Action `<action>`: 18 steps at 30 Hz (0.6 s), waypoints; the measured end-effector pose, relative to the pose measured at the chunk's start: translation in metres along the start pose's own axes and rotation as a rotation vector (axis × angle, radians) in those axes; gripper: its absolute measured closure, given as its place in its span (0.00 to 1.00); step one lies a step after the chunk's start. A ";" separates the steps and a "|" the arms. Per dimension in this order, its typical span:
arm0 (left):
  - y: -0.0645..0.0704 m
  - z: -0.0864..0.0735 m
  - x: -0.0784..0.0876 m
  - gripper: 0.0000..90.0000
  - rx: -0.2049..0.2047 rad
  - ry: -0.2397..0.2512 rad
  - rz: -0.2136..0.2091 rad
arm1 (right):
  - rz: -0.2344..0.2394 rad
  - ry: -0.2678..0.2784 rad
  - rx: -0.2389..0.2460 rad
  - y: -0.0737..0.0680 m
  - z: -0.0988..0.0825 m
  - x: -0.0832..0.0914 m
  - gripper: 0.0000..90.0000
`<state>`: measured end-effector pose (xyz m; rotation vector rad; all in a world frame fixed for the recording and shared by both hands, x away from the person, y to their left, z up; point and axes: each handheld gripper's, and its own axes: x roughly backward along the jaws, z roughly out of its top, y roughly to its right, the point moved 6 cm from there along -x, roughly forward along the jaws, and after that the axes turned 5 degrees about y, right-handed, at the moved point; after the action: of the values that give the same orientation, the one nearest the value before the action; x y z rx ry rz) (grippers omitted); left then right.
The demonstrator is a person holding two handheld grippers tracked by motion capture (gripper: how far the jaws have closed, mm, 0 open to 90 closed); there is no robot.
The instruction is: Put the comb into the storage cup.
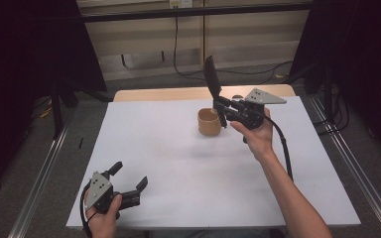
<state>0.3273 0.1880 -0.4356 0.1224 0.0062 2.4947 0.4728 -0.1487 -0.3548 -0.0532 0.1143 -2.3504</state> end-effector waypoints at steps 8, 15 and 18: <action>-0.001 0.000 0.000 0.03 -0.010 -0.006 0.004 | -0.009 0.022 -0.011 0.007 0.000 -0.015 0.80; -0.001 -0.001 0.000 0.03 -0.006 -0.006 0.003 | 0.001 0.020 0.005 0.007 0.008 -0.023 0.80; -0.001 0.000 0.000 0.03 -0.008 -0.004 0.004 | 0.000 0.022 0.004 0.009 0.006 -0.027 0.80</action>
<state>0.3279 0.1887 -0.4360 0.1244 -0.0062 2.4981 0.4987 -0.1363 -0.3503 -0.0257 0.1210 -2.3520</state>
